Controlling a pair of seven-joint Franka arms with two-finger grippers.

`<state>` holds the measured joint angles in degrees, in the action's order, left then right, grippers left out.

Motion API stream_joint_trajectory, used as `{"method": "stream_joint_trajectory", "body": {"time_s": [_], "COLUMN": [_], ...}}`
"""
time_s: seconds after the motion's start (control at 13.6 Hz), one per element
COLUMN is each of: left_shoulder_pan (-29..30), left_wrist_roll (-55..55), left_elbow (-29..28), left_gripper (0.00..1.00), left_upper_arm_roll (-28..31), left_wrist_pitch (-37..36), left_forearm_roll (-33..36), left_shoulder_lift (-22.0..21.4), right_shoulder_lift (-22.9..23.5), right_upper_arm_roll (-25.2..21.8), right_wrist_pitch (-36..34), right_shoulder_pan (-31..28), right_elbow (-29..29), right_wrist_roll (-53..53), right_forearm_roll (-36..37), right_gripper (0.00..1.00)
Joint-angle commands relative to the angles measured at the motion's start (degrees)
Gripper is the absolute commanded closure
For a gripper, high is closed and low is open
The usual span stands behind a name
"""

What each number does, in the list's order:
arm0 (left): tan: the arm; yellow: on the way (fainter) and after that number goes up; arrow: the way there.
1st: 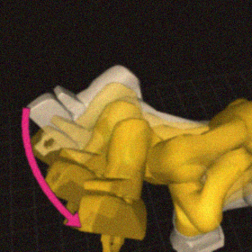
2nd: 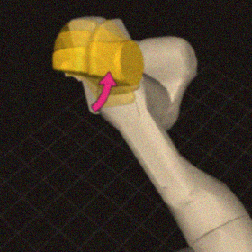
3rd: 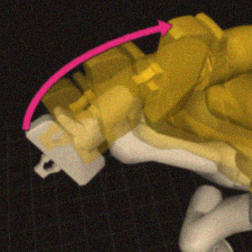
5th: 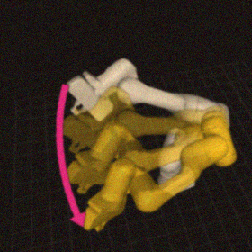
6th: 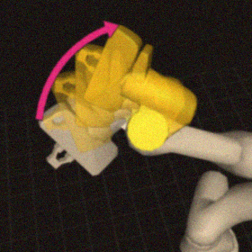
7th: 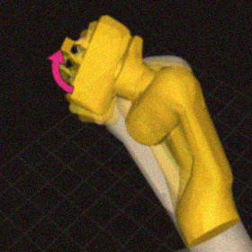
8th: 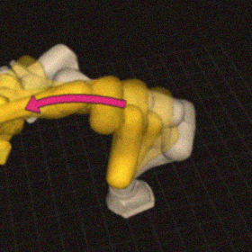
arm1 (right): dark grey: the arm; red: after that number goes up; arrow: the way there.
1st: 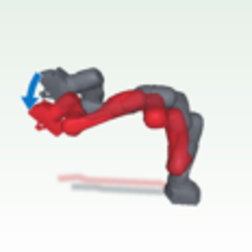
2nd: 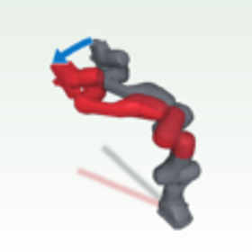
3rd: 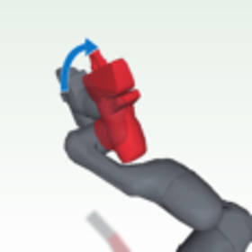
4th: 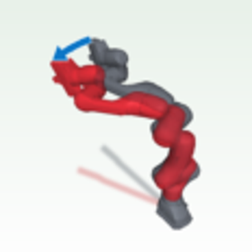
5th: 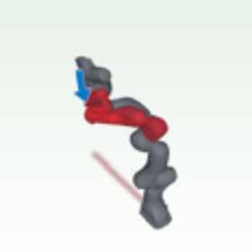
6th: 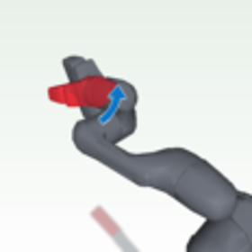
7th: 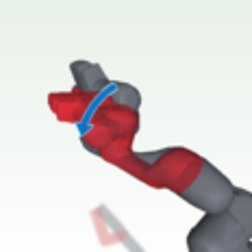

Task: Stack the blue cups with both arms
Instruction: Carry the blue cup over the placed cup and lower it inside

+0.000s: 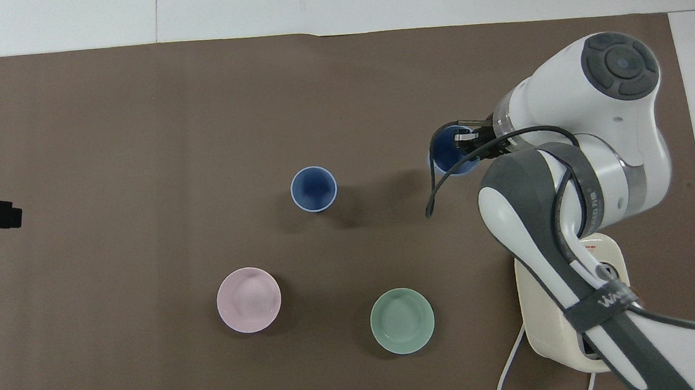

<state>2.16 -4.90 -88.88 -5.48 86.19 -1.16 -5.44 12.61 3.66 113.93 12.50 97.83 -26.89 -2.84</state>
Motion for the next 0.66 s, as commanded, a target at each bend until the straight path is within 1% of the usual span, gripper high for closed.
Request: {"method": "stream_joint_trajectory", "body": {"time_s": [0.0,0.07,0.15,0.22,0.37,0.59], "left_shoulder_pan": [0.9,0.9,0.9,0.8,0.9,1.0], "left_wrist_roll": [-1.3,-1.3,-1.3,-1.3,-1.3,-1.3], "left_elbow": [0.2,0.2,0.1,-0.1,-0.2,-0.6], "left_gripper": [0.00,0.00,0.00,0.00,0.00,0.00], "left_upper_arm_roll": [-0.4,-0.4,-0.4,-0.4,-0.4,-0.4], "left_wrist_pitch": [-1.5,-1.4,-1.5,-1.5,-1.5,-1.0], "left_forearm_roll": [0.6,0.8,0.8,0.8,0.8,0.7], "left_shoulder_lift": [-0.1,0.0,-0.1,-0.2,-0.2,-0.3], "right_shoulder_lift": [0.6,0.7,1.4,2.1,2.4,2.4], "right_upper_arm_roll": [0.1,0.1,0.2,0.2,0.2,1.9], "right_wrist_pitch": [-1.9,-4.7,-6.9,-7.4,-6.4,-5.1], "right_shoulder_pan": [3.1,4.2,6.5,8.5,12.0,13.6], "right_elbow": [-4.1,-6.4,-9.0,-11.5,-12.3,-12.7], "right_wrist_roll": [-6.7,-8.9,-10.9,-12.3,-15.4,-15.5], "right_forearm_roll": [-1.7,-1.6,-1.4,-1.5,-1.7,-4.7], "right_gripper": [1.00,1.00,1.00,1.00,1.00,1.00]}}
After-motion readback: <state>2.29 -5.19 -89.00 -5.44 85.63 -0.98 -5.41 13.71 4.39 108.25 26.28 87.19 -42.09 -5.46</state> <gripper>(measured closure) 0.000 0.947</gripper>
